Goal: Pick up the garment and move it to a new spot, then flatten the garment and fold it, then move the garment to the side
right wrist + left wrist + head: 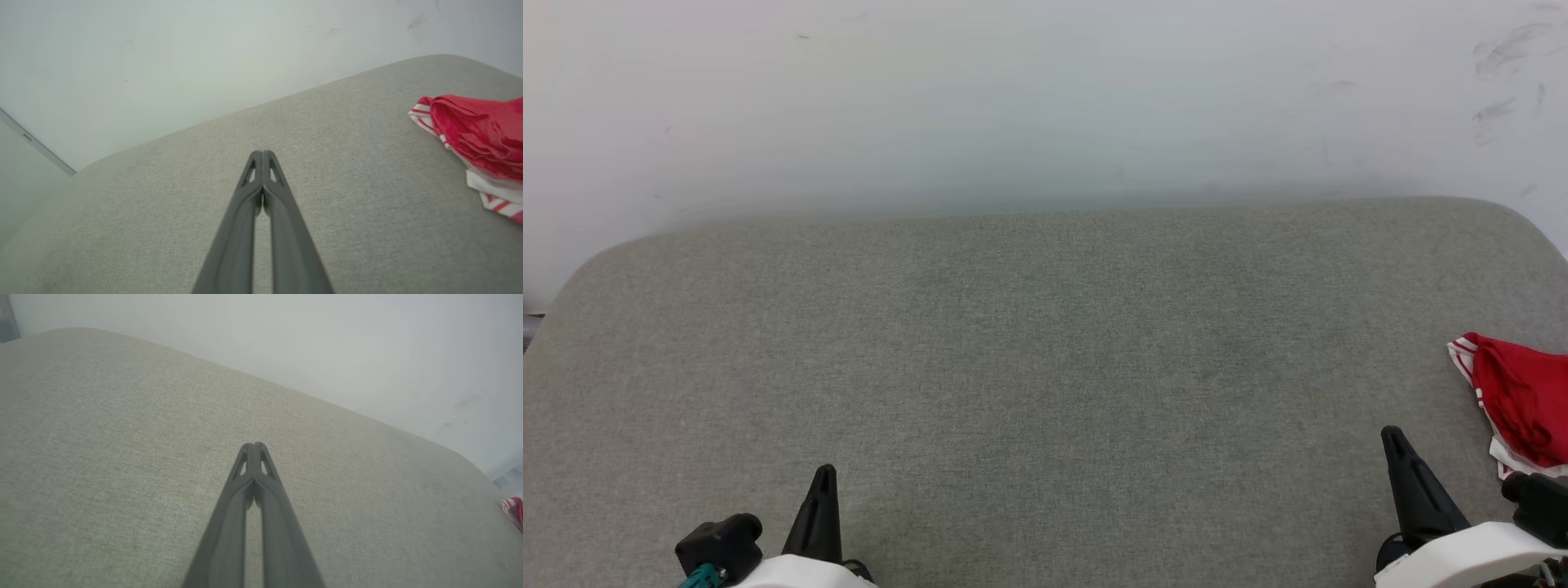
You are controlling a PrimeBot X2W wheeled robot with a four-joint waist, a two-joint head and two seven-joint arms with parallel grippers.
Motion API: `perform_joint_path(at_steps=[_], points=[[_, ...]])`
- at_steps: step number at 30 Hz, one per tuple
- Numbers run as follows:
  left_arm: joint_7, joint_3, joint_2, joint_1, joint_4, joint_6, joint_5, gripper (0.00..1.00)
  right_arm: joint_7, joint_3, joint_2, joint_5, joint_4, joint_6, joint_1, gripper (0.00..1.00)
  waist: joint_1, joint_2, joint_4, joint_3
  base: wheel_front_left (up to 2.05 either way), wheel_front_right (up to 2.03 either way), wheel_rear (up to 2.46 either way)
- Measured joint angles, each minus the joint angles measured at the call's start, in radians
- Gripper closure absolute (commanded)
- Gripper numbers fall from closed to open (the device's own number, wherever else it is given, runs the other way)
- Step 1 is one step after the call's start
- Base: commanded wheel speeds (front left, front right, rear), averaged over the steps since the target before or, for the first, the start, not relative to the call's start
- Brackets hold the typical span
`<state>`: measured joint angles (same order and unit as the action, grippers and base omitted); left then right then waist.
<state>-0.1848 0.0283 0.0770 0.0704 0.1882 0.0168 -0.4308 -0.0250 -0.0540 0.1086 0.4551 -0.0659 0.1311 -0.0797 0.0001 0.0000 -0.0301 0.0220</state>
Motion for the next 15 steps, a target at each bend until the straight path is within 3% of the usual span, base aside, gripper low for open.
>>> perform_joint_path(at_steps=[15], points=[[0.060, -0.028, -0.008, -0.036, 0.010, 0.021, -0.242, 1.00, 0.027, -0.012, -0.013, 0.237, -0.035, 0.000, 0.040, 1.00, 0.0000, 0.0000, 0.004, -0.003, 0.00, 0.00, 0.00]])
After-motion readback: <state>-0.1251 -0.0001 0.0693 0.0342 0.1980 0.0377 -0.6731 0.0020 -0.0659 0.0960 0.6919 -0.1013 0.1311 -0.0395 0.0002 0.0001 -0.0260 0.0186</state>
